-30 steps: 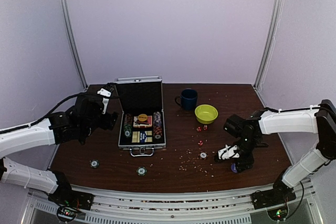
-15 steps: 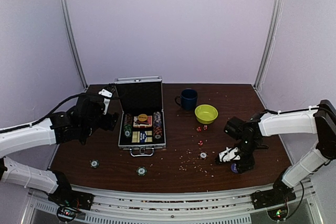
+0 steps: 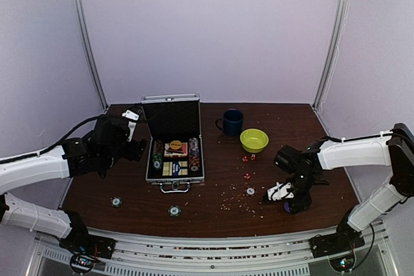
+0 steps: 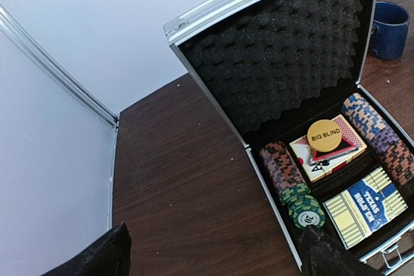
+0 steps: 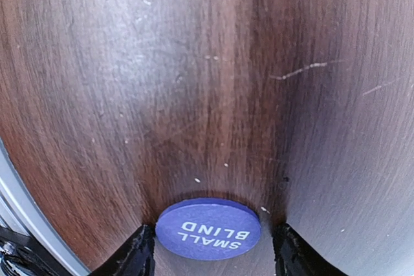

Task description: Pack up texas hold em set

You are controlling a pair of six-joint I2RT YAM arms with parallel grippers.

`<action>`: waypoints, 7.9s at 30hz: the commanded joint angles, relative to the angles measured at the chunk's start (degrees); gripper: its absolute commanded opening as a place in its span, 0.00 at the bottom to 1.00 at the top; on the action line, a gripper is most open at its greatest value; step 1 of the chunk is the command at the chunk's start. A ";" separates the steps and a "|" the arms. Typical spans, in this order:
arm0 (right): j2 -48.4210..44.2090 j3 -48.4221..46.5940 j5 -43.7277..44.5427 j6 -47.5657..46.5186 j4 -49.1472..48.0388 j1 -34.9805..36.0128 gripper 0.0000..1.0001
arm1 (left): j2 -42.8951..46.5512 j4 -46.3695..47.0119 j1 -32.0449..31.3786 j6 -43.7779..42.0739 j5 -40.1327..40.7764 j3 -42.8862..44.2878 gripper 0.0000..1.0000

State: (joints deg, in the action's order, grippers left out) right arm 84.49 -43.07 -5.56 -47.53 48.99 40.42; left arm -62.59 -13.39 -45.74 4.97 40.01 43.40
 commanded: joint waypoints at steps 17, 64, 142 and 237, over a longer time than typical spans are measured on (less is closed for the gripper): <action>1.98 -5.02 -5.27 6.30 -0.09 4.45 0.47 | 0.27 2.36 0.27 -0.67 -0.46 0.64 0.92; 60.75 -90.00 -13.24 26.64 -6.44 15.43 0.48 | 8.93 3.55 7.82 0.13 -4.13 0.64 0.93; -9.00 -7.47 -31.44 23.89 -38.27 -24.78 0.70 | -40.43 -30.13 -16.67 4.61 -37.15 18.37 0.65; -6.62 -7.56 -32.32 22.30 -36.60 -24.78 0.71 | -38.96 -15.09 2.11 13.75 -42.73 23.98 0.53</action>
State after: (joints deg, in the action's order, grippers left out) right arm 78.46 -51.05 -37.52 -24.29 12.23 15.75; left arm -100.01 -27.33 -43.09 19.88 -4.51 64.55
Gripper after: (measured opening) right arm 0.711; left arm 0.519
